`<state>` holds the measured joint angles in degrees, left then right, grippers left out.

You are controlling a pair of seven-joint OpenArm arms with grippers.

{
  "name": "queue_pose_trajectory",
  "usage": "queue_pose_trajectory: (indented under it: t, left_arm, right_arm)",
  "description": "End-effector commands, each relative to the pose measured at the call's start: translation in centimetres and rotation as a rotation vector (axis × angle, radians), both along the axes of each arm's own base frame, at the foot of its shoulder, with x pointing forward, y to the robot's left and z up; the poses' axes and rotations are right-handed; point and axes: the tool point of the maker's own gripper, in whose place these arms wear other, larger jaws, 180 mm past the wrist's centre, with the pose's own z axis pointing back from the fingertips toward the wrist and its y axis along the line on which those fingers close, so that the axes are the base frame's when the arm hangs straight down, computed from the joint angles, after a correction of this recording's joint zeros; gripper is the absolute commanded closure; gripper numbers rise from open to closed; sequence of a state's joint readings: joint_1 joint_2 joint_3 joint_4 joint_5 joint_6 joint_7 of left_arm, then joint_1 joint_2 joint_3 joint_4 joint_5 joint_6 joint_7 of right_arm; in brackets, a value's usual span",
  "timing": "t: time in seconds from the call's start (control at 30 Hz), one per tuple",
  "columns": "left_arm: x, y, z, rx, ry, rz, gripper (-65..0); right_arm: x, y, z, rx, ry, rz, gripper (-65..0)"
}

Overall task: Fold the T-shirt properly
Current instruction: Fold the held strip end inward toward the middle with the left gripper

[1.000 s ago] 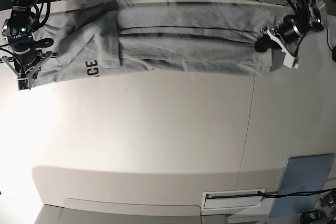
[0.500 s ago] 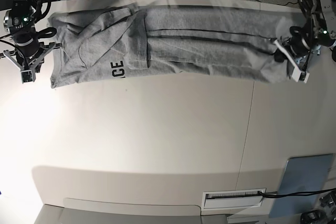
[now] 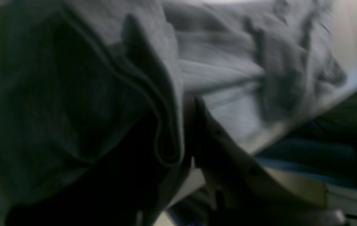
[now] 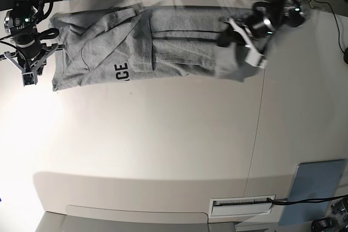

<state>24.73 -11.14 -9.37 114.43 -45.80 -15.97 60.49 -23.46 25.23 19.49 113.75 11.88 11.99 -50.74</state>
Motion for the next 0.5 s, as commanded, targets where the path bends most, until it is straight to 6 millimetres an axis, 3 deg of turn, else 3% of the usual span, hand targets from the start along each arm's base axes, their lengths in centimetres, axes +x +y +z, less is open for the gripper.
queue_pose_trajectory:
  t: [0.0, 0.2, 0.47]
  left_arm:
    - [0.5, -1.2, 1.1, -0.040, -0.035, 0.003, 0.0]
    - [2.2, -6.3, 1.6, -0.031, -0.060, -0.006, 0.0]
    - [2.4, -10.0, 2.6, -0.057, -0.088, -0.051, 0.0]
  right_arm:
    - [0.7, -0.3, 1.4, -0.028, -0.043, 0.014, -4.2]
    - [0.7, -0.3, 1.4, -0.027, -0.042, 0.013, -4.2]
    - [0.6, -0.3, 1.3, -0.028, -0.036, 0.010, -4.2]
